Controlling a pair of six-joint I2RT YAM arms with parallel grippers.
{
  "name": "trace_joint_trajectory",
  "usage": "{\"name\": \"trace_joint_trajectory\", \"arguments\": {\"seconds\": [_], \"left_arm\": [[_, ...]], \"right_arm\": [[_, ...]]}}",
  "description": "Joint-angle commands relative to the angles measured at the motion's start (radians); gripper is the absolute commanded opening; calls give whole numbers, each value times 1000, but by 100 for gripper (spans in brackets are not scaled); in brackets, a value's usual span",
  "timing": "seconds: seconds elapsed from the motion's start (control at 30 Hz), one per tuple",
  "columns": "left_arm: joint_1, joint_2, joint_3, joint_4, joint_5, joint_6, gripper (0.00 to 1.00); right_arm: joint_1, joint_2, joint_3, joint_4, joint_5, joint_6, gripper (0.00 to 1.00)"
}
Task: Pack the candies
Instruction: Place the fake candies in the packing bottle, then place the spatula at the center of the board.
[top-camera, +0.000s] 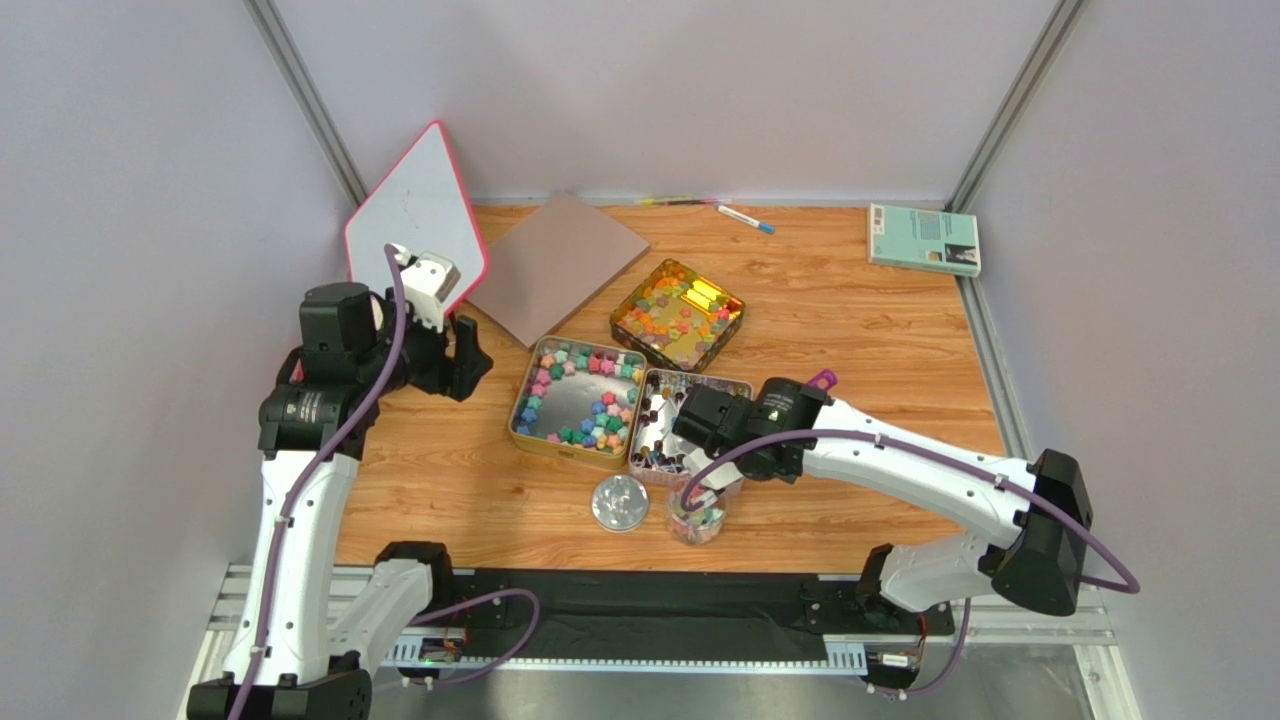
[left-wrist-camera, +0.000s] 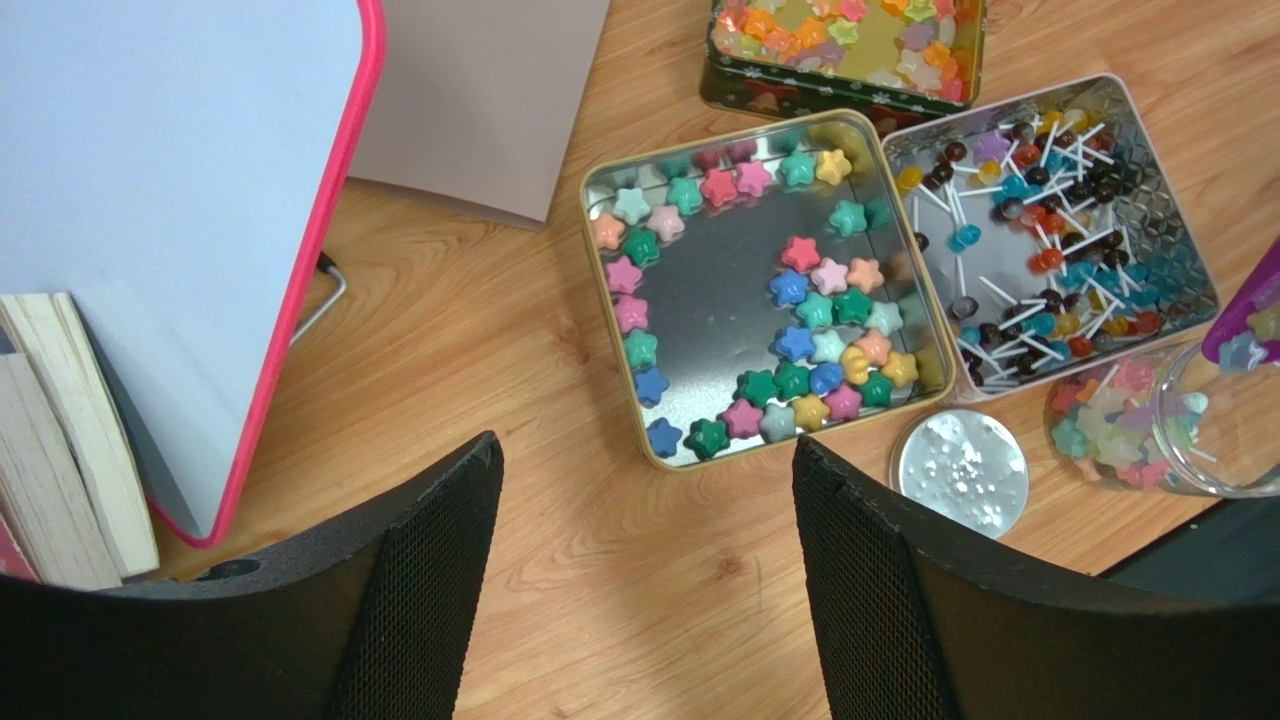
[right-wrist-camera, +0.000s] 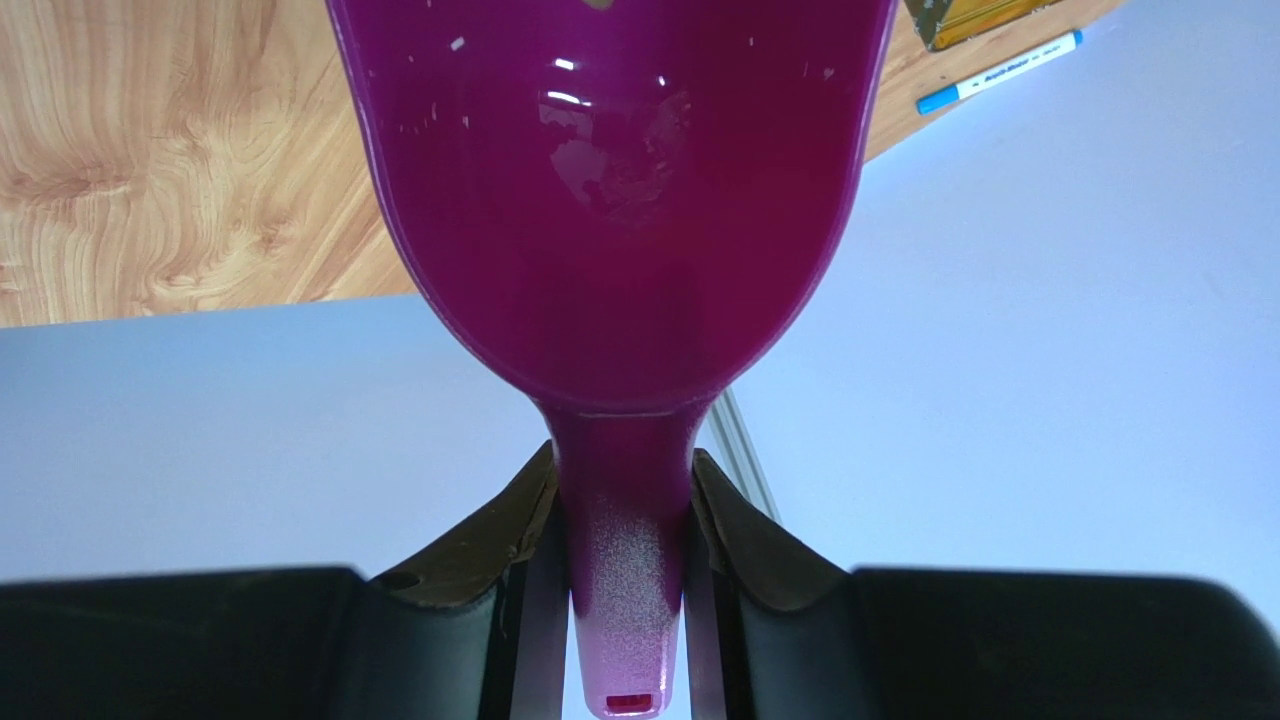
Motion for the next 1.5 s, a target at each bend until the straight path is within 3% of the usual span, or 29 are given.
{"name": "trace_joint_trajectory", "arguments": {"seconds": [0.0, 0.3, 0.47, 0.57, 0.63, 0.8, 0.9, 1.0, 1.23, 1.4, 1.47], "left_arm": [[-3, -25, -7, 23, 4, -20, 77], [-3, -31, 23, 17, -39, -41, 77], [-3, -40, 28, -6, -58, -47, 78], [-3, -45, 27, -50, -55, -34, 79], [-4, -43, 20, -95, -55, -18, 80], [-36, -1, -21, -217, -45, 69, 80], [-71, 48, -32, -269, 28, 144, 81], [-191, 133, 5, -291, 11, 167, 80], [-302, 291, 24, -267, 47, 145, 77], [-445, 341, -59, -208, 8, 115, 79], [-511, 390, -75, -199, -1, 97, 79]], "right_arm": [[41, -41, -37, -251, 134, 85, 0], [81, -72, -11, -323, 192, 180, 0], [37, -78, 157, -321, 120, 246, 0], [-140, -49, 243, -311, -56, 314, 0], [-341, -38, 251, -251, -209, 331, 0], [-786, 15, 127, -52, -504, 334, 0], [-956, 130, 112, 34, -601, 358, 0], [-1073, 303, 163, 83, -696, 415, 0], [-1244, 639, 426, 165, -830, 634, 0], [-1252, 669, 392, 284, -871, 674, 0], [-1252, 649, 356, 317, -885, 679, 5]]}}
